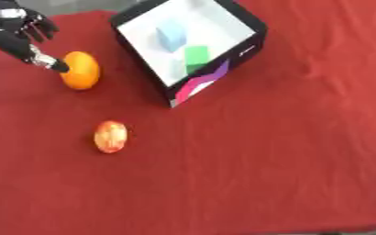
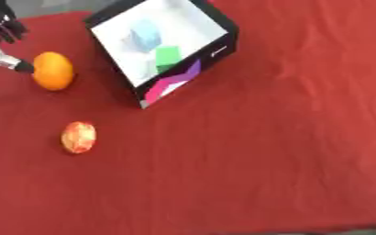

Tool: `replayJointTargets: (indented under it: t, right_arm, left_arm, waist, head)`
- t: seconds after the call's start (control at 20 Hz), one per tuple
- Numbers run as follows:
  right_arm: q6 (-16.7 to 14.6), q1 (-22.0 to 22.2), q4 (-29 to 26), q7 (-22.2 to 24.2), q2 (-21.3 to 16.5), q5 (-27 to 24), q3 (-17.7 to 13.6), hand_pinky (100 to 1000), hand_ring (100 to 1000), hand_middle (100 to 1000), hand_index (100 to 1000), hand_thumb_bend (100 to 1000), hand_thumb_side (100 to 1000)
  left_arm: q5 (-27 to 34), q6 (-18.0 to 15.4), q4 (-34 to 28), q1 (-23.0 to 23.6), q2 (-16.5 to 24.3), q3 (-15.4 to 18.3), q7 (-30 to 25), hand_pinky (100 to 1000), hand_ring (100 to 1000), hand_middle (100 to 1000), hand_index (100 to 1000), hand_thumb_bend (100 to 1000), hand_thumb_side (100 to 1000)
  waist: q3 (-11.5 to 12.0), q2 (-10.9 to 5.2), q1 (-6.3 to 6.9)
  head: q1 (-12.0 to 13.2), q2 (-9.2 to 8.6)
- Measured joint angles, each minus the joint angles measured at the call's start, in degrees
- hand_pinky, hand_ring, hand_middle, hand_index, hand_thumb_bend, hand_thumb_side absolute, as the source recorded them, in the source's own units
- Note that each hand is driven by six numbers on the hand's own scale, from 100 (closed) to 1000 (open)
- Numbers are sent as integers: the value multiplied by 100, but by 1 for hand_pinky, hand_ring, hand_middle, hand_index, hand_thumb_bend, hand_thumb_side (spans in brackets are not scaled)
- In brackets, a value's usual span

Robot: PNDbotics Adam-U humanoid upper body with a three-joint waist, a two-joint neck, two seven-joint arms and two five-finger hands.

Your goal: Pick up objects on the table and place them in the box.

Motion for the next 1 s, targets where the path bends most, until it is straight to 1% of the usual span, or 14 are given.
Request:
replayJointTargets:
  t: [0.25,0.35,0.5,0.65,0.75,0.8,0.85,0.9,0.95,1.0]
  right_arm:
    - [-2,-23,0,-1,39,0,0,917,772,727,816,591,438]
    - [-6,-33,0,-5,43,0,-2,918,772,727,817,590,439]
    - [-15,-42,0,-14,43,0,-4,918,772,727,817,588,440]
    - [-18,-42,0,-15,46,0,-4,918,772,727,817,588,440]
    - [-21,-41,1,-16,47,0,-6,919,772,728,817,587,441]
    - [-24,-40,2,-17,48,0,-8,919,772,728,817,586,441]
    - [-28,-38,3,-20,49,0,-10,919,772,728,817,585,441]
    - [-31,-28,4,-22,49,-1,-22,919,772,728,817,585,441]
    - [-34,-9,5,-24,49,-1,-38,919,772,728,817,585,441]
    - [-36,8,6,-26,49,-4,-41,919,772,728,817,584,441]
  left_arm:
    - [-194,-70,290,-44,-184,-1,0,894,831,780,888,770,327]
    - [-328,-109,415,-83,-258,2,51,890,828,776,884,772,317]
    - [-567,-166,599,-135,-368,8,159,883,825,769,884,739,306]
    - [-793,-213,749,-163,-465,39,315,868,811,752,872,662,285]
    - [-946,-222,817,-189,-515,45,455,860,802,738,856,576,258]
    - [-1018,-219,848,-190,-528,50,532,853,792,722,838,512,243]
    - [-1075,-217,878,-190,-548,56,600,842,779,708,822,442,211]
    - [-1119,-214,903,-190,-568,59,658,834,772,701,809,397,167]
    - [-1161,-209,918,-190,-581,59,694,833,770,701,804,379,147]
    - [-1206,-208,918,-194,-591,57,704,829,766,697,789,336,103]
  waist:
    - [-77,44,0]
    - [-97,47,0]
    - [-125,63,0]
    - [-149,75,0]
    - [-156,82,0]
    - [-157,90,0]
    - [-158,96,0]
    - [-160,101,0]
    - [-162,102,0]
    - [-162,103,0]
  head:
    - [13,-91]
    - [28,-102]
    - [41,-137]
    - [66,-146]
    - [83,-149]
    - [87,-150]
    - [88,-150]
    - [89,-150]
    - [89,-150]
    - [89,-150]
